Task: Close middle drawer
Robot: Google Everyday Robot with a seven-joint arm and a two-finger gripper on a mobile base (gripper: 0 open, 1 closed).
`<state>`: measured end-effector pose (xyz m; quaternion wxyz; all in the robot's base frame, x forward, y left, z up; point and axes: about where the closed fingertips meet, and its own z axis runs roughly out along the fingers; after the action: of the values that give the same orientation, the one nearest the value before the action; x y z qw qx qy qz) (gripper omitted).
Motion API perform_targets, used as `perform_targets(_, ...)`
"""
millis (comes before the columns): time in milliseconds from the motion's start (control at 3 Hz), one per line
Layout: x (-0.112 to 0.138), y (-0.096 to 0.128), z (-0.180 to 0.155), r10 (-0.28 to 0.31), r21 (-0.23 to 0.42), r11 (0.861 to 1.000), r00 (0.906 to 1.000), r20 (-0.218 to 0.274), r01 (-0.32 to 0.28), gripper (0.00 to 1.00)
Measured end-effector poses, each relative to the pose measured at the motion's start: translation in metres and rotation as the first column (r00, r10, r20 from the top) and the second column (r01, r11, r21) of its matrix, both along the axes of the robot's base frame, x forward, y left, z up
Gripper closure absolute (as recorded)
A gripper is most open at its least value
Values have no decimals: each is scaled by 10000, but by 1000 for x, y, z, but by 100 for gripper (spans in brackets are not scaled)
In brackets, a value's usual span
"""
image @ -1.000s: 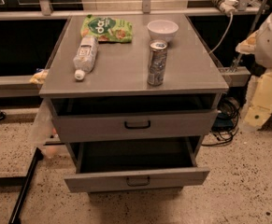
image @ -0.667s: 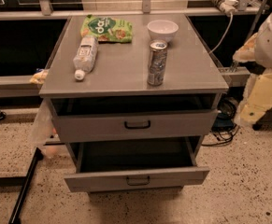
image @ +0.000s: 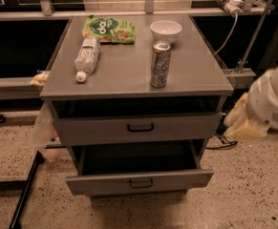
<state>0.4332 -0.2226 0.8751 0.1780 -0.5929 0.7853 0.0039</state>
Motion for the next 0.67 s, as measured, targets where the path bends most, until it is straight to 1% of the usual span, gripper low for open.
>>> perform_targets(333, -4, 8, -98, 2, 884, 9961, 9981, -614, 52, 89)
perform_targets(667, 12, 9, -114, -216, 1045, 9943, 9996, -155, 231, 100)
